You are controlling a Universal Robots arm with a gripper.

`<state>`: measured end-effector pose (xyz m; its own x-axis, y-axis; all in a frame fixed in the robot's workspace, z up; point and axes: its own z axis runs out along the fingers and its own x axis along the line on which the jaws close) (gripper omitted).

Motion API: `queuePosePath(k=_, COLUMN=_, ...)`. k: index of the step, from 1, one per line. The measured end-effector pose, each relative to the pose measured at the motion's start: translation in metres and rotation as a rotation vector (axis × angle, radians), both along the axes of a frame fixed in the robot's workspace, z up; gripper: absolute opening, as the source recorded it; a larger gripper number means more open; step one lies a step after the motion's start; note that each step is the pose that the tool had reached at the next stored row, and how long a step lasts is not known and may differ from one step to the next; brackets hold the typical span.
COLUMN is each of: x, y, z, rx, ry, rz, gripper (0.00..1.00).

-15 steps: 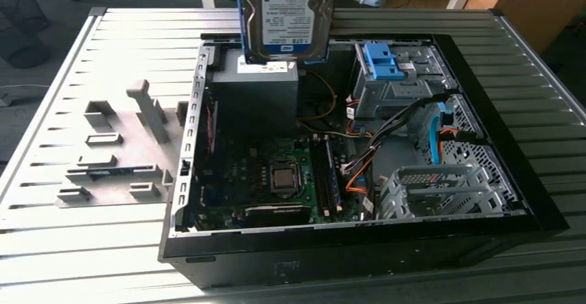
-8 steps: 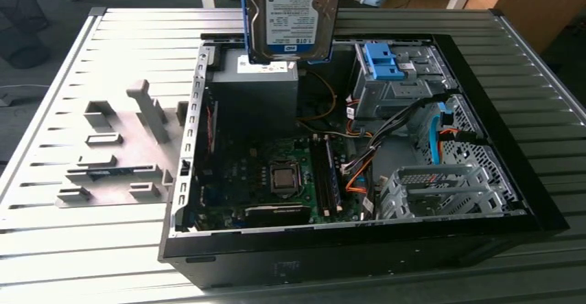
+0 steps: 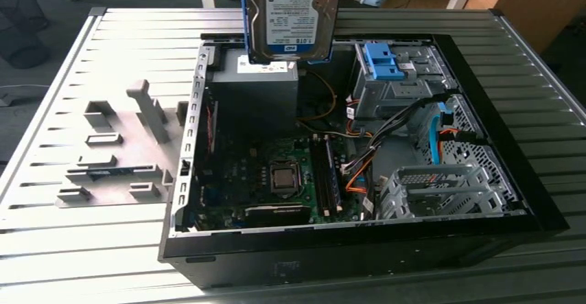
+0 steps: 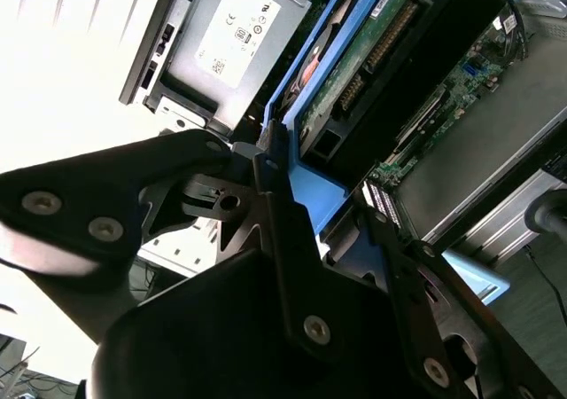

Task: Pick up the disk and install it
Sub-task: 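Insert the disk into the insertion slot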

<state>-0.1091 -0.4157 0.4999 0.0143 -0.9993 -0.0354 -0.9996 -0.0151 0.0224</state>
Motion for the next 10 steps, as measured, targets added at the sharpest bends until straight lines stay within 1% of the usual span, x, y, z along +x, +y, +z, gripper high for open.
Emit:
queuePosePath(k=2, x=0.0, y=-0.0009, z=0.0, rx=0.0, ry=0.0, rz=0.0, gripper=0.37)
queuePosePath(k=3, x=0.0, y=-0.0021, z=0.0, rx=-0.0001, ry=0.0, rz=0.0, gripper=0.37)
queuePosePath(k=4, x=0.0, y=-0.0043, z=0.0, rx=-0.0001, ry=0.0, rz=0.0, gripper=0.37)
queuePosePath(k=7, x=0.0, y=-0.0146, z=-0.0002, rx=-0.0002, ry=0.0, rz=0.0, gripper=0.37)
queuePosePath(k=10, x=0.0, y=-0.027, z=-0.0012, rx=-0.0002, ry=0.0, rz=0.0, gripper=0.37)
